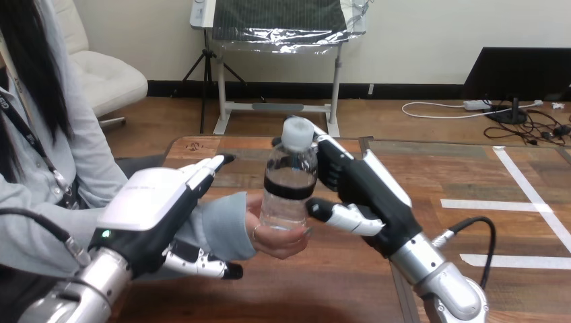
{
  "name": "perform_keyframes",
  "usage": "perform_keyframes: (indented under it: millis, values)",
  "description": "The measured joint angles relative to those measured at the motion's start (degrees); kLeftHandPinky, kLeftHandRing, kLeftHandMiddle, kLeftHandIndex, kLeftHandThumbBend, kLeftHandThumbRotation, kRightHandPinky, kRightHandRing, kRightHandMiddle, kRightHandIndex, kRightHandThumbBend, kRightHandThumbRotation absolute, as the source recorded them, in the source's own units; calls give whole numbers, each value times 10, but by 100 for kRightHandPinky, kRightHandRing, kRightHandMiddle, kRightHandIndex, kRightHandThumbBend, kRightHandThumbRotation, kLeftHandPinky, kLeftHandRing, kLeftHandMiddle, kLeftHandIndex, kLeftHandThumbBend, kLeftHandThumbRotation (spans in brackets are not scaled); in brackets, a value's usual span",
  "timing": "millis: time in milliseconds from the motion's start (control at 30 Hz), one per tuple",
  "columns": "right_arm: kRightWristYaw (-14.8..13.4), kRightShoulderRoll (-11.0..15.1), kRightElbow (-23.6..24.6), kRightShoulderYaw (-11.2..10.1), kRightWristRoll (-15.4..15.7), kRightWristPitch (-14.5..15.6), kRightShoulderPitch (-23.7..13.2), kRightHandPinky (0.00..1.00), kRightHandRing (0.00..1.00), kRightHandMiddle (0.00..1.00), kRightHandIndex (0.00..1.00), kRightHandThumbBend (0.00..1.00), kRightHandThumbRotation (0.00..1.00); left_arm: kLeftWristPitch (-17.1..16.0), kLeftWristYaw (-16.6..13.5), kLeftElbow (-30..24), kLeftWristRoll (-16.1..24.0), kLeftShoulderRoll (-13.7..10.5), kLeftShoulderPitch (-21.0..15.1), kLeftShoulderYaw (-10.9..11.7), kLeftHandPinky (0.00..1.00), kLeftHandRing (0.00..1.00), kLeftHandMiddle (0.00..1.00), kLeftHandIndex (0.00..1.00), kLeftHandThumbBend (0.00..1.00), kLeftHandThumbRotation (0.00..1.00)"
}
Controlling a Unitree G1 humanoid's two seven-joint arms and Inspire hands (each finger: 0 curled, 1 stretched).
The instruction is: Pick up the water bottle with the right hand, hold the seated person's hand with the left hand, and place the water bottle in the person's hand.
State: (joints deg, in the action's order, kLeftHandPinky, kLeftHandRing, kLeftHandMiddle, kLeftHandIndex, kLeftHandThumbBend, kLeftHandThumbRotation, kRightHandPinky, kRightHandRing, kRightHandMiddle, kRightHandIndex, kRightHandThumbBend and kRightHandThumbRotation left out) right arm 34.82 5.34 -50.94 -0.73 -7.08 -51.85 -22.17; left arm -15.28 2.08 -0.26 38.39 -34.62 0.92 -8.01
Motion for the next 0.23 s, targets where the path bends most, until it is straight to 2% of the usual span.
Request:
perform_keyframes:
  millis: [233]
  values:
    - [0,4,7,-2,-4,2,8,93,90,86,95,100,73,-4,-14,0,0,0,15,0,92,97,100,100,100,47]
